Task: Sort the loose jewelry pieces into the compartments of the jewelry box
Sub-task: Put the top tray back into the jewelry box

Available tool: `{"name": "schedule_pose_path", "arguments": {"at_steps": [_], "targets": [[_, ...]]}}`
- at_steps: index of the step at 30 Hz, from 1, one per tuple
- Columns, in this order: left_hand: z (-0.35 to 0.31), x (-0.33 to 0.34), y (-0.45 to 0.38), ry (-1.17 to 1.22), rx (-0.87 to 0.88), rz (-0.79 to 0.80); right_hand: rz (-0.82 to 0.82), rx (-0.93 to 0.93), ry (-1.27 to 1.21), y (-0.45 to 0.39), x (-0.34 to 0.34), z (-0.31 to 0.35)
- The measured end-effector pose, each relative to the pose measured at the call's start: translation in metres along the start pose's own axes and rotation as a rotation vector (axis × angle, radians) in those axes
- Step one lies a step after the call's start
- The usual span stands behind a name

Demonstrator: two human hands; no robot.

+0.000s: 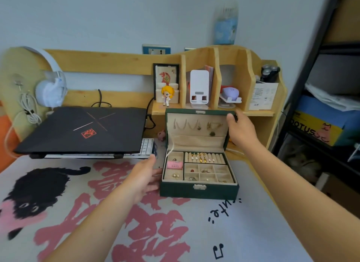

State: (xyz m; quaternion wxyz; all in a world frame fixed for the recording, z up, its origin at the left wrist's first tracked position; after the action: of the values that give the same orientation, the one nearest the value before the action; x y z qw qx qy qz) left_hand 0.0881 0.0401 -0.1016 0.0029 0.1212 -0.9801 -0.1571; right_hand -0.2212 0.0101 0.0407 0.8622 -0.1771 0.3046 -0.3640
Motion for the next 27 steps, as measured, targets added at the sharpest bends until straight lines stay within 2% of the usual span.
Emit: {"name": "schedule_pose_path", "arguments": {"at_steps": [6,11,14,19,24,27], "targets": [[0.010,-0.003,-0.003,0.095,-0.044,-0.001,-0.056,0.133,-0.073,0.084,-0.042,-0.036],[0.006,0.004,-0.002,0.000,0.068,0.026,-0.022,0.148,-0.056,0.146,-0.033,-0.089],[0.006,0.008,0.000,-0.152,0.171,0.017,-0.041,0.112,0.003,0.152,-0.033,-0.102],[0.000,0.014,0.012,-0.289,0.372,-0.030,0.150,-0.044,0.209,0.164,-0.020,-0.096],[-0.015,0.026,0.005,-0.416,0.543,-0.040,0.167,-0.106,0.296,0.142,-0.005,-0.089],[-0.030,0.042,-0.021,-0.485,0.577,-0.050,0.177,-0.139,0.373,0.113,0.018,-0.087]]}}
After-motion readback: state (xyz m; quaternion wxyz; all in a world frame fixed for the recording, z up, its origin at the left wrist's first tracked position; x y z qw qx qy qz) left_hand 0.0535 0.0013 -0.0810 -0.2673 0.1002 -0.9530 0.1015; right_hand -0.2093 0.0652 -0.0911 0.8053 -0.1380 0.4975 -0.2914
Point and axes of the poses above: each hand's wrist, its own y-axis away from the middle knuckle, its own x-axis out of the palm, z = x × y, the point moved 8 cm from there along -y, towards the middle knuckle, and after that the axes turned 15 degrees about -z, right-handed, at the moved point
